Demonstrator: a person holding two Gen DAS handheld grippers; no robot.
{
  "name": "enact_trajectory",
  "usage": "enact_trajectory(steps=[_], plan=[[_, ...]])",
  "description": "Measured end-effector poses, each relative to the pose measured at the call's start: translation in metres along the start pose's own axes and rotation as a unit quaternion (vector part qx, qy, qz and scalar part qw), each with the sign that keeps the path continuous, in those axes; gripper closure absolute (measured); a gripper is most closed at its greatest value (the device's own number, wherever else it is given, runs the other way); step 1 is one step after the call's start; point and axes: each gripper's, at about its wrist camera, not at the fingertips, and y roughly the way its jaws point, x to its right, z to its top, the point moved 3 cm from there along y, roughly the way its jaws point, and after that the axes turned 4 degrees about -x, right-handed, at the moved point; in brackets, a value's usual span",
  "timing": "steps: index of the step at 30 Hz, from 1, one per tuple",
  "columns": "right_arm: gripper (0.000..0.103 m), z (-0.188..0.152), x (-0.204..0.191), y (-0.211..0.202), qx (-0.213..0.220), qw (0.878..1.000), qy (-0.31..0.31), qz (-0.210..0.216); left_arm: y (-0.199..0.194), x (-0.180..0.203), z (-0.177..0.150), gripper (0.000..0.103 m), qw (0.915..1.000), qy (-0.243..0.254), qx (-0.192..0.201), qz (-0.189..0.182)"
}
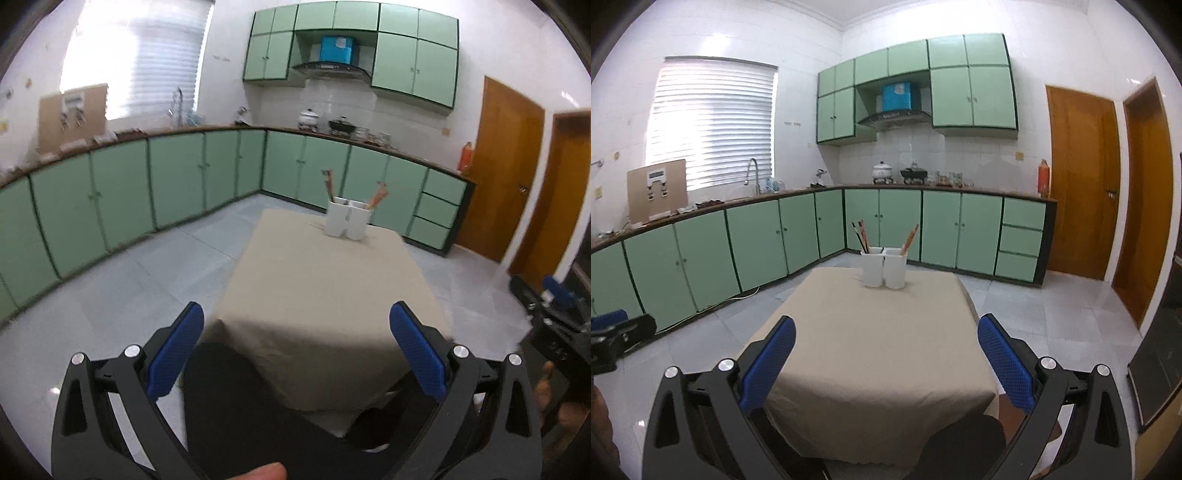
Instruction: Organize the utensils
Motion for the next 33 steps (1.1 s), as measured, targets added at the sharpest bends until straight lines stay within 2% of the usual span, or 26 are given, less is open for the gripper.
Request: enact_trajectory(steps=[5, 11, 16, 21, 33], plan=[[0.006, -0.005, 0.000, -0.015, 0.006, 1.000, 0.006, 0.004, -0.019, 0.006, 0.000, 0.005, 0.9995, 0.011, 0.016, 0.025], [0.006, -0.008, 0.001, -0.019, 0.003, 1.000, 0.011, 0.003, -0.028, 0.003, 0.006, 0.005, 0.9996, -0.002, 0.024, 0.017], [0.006, -0.009, 0.001, -0.023, 0.002, 1.000, 0.013, 0.004, -0.039, -0.003, 0.006, 0.005, 0.9984, -0.013, 0.043, 0.034], [0.006, -0.009, 0.000, -0.022, 0.000, 1.000, 0.013, 0.005, -0.046, -0.002, 0.003, 0.005, 0.9980, -0.012, 0.053, 0.033], [0.006, -0.009, 0.004, -0.027, 0.005, 1.000, 0.021, -0.003, -0.041, -0.004, 0.002, 0.005, 0.9985, -0.009, 0.046, 0.026]])
